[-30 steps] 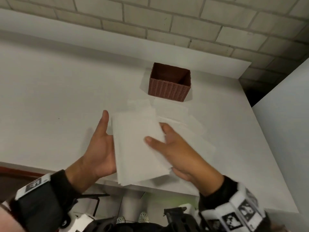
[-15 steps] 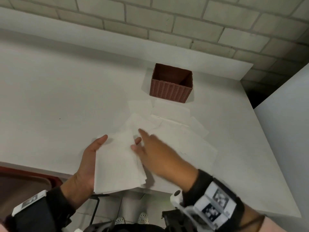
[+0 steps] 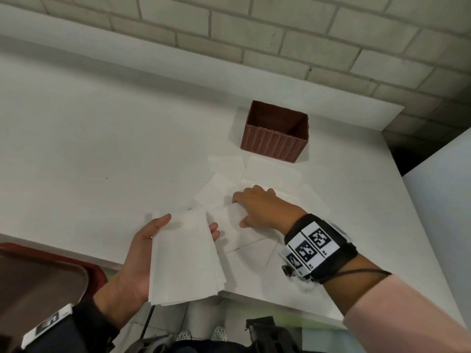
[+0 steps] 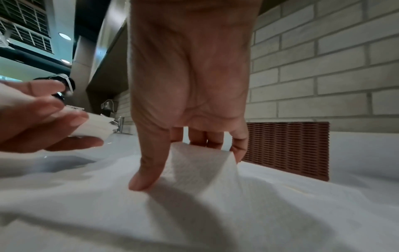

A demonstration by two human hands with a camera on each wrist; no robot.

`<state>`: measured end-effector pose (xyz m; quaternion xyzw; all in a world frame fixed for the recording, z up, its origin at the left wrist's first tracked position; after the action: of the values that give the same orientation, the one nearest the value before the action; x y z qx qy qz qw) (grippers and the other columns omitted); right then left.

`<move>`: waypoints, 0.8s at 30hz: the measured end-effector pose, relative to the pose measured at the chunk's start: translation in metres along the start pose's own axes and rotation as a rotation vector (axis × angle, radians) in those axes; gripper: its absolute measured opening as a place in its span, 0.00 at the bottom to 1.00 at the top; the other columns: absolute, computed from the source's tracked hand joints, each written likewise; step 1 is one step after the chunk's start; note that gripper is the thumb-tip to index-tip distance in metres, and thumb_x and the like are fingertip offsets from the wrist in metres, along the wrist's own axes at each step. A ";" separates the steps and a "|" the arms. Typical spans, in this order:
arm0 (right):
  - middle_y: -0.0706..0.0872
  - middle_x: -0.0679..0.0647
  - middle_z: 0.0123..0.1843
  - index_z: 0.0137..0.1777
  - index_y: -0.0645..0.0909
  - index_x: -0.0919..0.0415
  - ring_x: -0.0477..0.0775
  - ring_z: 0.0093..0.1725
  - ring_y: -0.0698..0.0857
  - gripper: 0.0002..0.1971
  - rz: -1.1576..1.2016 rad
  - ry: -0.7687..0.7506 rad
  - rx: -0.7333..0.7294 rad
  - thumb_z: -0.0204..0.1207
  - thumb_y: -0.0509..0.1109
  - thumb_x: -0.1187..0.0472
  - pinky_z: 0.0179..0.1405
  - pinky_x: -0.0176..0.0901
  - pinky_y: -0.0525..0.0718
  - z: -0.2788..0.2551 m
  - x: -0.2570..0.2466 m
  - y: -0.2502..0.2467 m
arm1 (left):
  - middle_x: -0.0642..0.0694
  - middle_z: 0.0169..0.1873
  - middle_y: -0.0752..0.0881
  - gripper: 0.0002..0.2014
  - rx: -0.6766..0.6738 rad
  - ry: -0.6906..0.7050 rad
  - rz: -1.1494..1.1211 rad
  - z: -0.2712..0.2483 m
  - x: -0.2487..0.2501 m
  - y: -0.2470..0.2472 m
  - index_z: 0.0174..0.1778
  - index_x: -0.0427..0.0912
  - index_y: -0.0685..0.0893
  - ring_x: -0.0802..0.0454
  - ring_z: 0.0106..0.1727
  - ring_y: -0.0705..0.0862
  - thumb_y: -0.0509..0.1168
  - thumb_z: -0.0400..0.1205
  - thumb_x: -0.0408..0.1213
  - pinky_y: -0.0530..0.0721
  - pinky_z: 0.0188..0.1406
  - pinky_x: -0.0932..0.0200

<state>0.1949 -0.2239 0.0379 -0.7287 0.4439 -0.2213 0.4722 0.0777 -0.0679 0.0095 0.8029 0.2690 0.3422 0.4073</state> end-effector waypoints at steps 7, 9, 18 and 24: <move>0.78 0.48 0.42 0.50 0.79 0.53 0.56 0.54 0.73 0.03 0.076 -0.104 0.160 0.78 0.66 0.57 0.55 0.46 0.63 -0.012 0.004 0.000 | 0.38 0.80 0.65 0.38 -0.021 0.197 0.117 -0.005 0.011 -0.008 0.81 0.38 0.58 0.43 0.81 0.61 0.27 0.81 0.57 0.53 0.78 0.46; 0.78 0.47 0.40 0.49 0.77 0.51 0.56 0.51 0.75 0.01 0.164 -0.078 0.147 0.79 0.64 0.58 0.59 0.46 0.65 -0.019 0.012 0.001 | 0.38 0.80 0.64 0.38 -0.079 0.190 0.129 -0.011 0.009 0.006 0.82 0.39 0.55 0.44 0.82 0.61 0.27 0.80 0.56 0.52 0.79 0.46; 0.86 0.45 0.45 0.49 0.83 0.53 0.46 0.45 0.84 0.04 0.660 0.047 0.273 0.80 0.67 0.59 0.42 0.34 0.80 -0.057 0.059 -0.042 | 0.41 0.78 0.66 0.32 0.047 0.117 0.013 -0.002 0.009 -0.016 0.77 0.45 0.64 0.46 0.77 0.69 0.53 0.79 0.58 0.68 0.75 0.44; 0.87 0.50 0.48 0.45 0.84 0.55 0.52 0.50 0.86 0.04 0.674 -0.012 0.025 0.78 0.68 0.61 0.56 0.46 0.82 -0.036 0.050 -0.022 | 0.34 0.62 0.86 0.29 0.164 0.074 -0.076 0.003 0.003 -0.016 0.58 0.37 0.88 0.37 0.56 0.88 0.66 0.66 0.51 0.87 0.50 0.40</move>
<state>0.2034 -0.2813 0.0695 -0.5363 0.6543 -0.0538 0.5305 0.0788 -0.0588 -0.0046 0.8096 0.3411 0.3328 0.3427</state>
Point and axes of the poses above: each hand's wrist, its own z-axis towards the middle knuckle, its own y-axis out of the palm, x = y × z, the point moved 4 cm from there along z, towards the middle knuckle
